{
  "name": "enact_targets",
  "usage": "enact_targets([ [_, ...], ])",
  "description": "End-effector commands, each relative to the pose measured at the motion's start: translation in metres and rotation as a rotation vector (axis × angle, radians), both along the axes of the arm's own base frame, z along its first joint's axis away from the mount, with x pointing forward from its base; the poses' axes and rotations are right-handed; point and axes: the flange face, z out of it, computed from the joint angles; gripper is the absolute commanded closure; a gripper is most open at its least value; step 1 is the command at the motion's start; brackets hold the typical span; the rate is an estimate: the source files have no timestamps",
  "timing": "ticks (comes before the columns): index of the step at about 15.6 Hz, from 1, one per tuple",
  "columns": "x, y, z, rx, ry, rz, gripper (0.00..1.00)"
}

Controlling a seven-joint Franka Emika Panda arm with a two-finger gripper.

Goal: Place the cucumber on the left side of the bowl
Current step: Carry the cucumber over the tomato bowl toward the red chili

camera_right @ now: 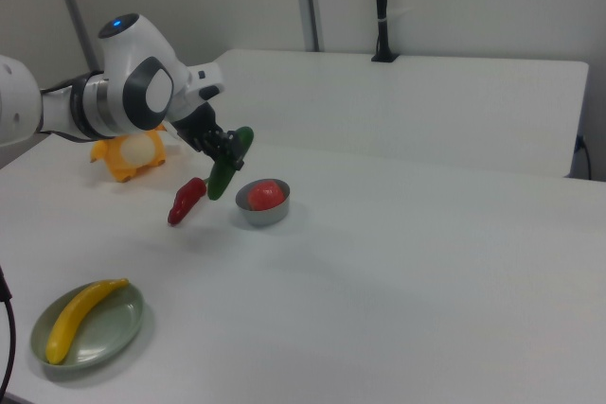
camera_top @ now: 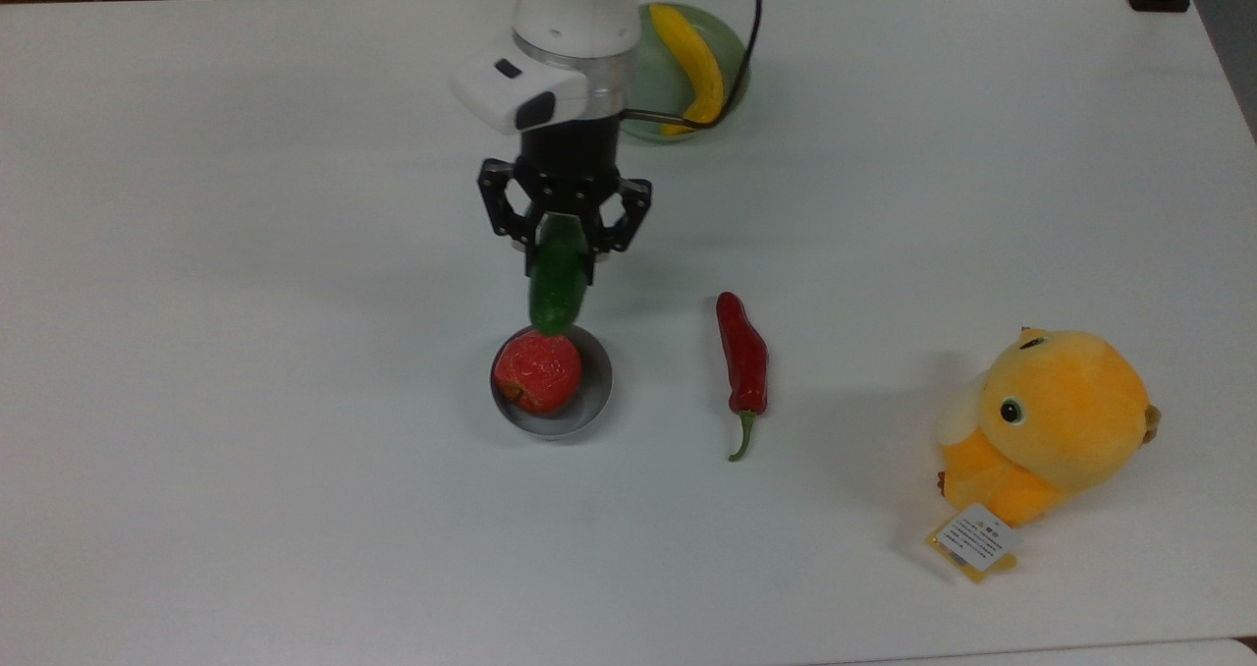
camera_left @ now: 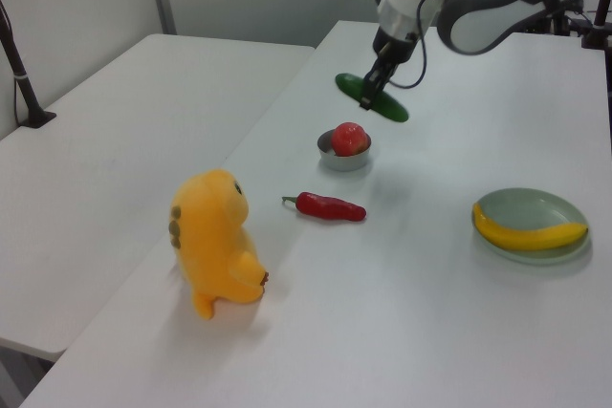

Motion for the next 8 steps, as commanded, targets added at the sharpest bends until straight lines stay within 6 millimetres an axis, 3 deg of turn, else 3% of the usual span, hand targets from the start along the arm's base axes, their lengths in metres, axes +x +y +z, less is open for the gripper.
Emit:
enact_targets([
  [1, 0.010, 0.032, -0.014, 0.008, -0.019, 0.011, 0.98],
  [3, 0.013, 0.044, -0.024, 0.018, -0.042, 0.035, 0.97],
  [8, 0.018, 0.075, -0.070, 0.000, -0.068, 0.122, 0.97],
])
